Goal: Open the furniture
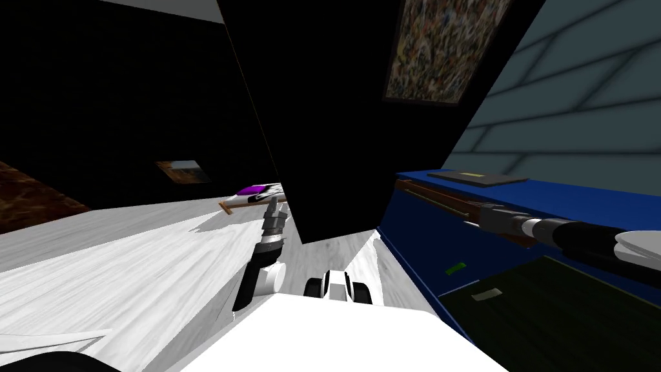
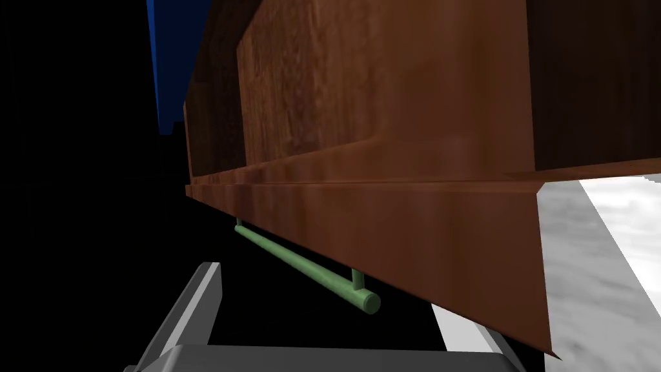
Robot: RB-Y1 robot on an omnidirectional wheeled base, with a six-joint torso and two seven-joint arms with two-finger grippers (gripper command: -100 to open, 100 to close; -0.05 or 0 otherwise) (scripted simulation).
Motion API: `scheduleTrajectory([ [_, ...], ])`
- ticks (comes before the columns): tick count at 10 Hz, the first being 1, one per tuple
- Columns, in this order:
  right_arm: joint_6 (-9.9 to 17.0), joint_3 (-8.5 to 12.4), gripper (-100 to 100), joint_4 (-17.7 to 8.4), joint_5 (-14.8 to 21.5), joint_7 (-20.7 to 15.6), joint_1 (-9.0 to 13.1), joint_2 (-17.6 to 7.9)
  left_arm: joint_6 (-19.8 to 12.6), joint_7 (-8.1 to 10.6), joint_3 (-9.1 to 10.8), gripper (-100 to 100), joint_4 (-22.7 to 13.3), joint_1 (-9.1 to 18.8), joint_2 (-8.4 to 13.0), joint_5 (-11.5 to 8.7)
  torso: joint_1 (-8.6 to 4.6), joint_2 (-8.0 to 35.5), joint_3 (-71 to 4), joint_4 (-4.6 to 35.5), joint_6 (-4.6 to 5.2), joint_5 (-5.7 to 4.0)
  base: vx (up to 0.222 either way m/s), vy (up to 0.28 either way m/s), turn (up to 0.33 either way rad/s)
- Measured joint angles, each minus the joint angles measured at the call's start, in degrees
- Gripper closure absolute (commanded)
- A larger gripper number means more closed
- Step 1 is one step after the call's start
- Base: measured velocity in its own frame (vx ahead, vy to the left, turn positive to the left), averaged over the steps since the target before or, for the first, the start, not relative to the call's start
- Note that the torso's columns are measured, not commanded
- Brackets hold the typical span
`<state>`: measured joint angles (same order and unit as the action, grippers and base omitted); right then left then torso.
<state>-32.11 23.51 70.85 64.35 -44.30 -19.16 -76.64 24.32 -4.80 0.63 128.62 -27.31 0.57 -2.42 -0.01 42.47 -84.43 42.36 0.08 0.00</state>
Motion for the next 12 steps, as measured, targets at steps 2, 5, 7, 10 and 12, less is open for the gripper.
scheduleTrajectory([
  [2, -0.2, 0.3, -100, -2.8, -0.2, 0.1, 0.3, -0.8, 0.0, 0.0, 0.0, 0, 0.0, 0.0, 0.0, 0.0, 0.0, -0.4, -0.3, -0.1, -0.19, 0.0, -0.104, 0.006, 0.271],
  [5, 0.6, 0.7, -100, -5.8, 0.0, 1.9, -0.3, -2.4, 0.0, 0.0, 0.0, 0, 0.0, 0.0, 0.0, 0.0, 0.04, -0.1, -0.1, 0.0, -0.02, 0.01, -0.112, 0.015, 0.172],
  [7, 0.2, 0.5, -100, -7.8, -0.2, 1.5, 0.5, -2.4, 0.0, 0.0, 0.01, 0, 0.0, 0.0, 0.0, 0.0, -0.07, -0.4, -0.3, -0.2, -0.08, -0.03, -0.044, 0.007, 0.146],
  [10, 0.0, 1.4, -100, -11.8, -0.5, 2.0, 0.5, -3.9, 0.0, 0.0, 0.0, 0, 0.0, 0.0, 0.0, 0.0, 0.09, 0.0, 0.0, 0.0, -0.15, 0.02, -0.13, 0.027, 0.275],
  [12, 0.0, 0.6, -100, -15.6, -0.5, 2.0, 1.9, -4.8, 0.0, 0.0, 0.0, 0, 0.0, 0.0, 0.0, 0.0, 0.19, -0.1, -0.1, 0.0, -0.23, 0.14, -0.139, 0.05, 0.235],
])
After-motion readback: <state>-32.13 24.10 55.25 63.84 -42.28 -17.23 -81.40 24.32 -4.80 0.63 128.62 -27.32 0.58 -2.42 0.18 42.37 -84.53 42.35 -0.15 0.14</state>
